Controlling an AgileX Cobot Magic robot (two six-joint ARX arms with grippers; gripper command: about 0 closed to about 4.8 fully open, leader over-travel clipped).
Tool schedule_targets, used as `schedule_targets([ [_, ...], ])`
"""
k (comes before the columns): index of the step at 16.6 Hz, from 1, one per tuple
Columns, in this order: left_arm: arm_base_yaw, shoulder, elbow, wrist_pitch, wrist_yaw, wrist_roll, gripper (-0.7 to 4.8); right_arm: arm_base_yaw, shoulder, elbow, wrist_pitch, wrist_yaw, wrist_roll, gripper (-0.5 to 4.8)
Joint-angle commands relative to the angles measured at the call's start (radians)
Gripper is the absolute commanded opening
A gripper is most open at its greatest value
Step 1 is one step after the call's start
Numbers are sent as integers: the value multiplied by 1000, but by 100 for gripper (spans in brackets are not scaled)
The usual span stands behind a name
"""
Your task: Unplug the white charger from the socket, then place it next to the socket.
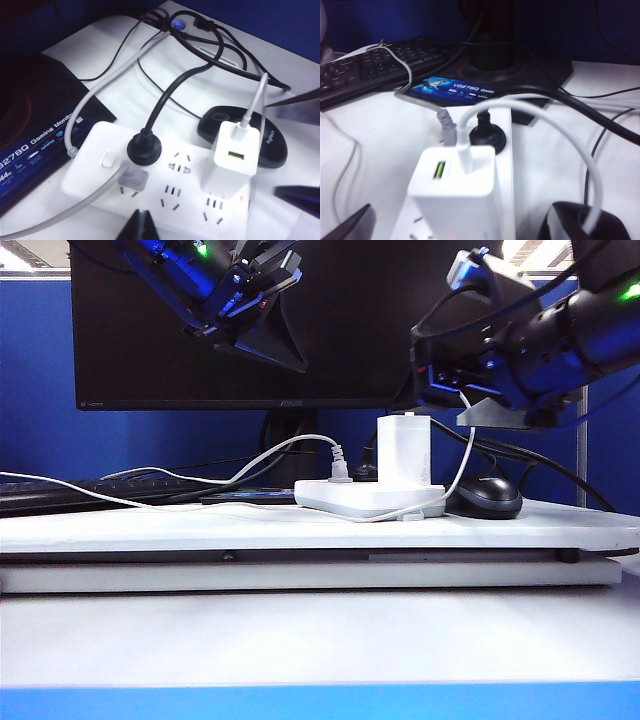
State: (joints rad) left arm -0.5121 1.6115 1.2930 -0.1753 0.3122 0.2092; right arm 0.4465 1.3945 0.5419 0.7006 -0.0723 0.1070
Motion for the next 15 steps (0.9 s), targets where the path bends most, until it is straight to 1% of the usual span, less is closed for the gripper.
schedule_targets([
  [1,-1,-3,4,12,6,0,-5,1,29,47,23,-5,5,479],
  [5,-1,-3,4,14,6,2,-5,40,73,78,18,2,0,479],
  [8,-1,19,4,43,13,31,-5,76,106,79,21,34,-6,479],
  [12,-1,73,5,52,101,30,-5,85,133,89,31,81,-7,479],
  [14,-1,95,6,53,113,31,-5,85,134,90,31,100,-10,479],
  [15,-1,102,7,53,114,49,-5,85,134,90,29,104,-10,479],
])
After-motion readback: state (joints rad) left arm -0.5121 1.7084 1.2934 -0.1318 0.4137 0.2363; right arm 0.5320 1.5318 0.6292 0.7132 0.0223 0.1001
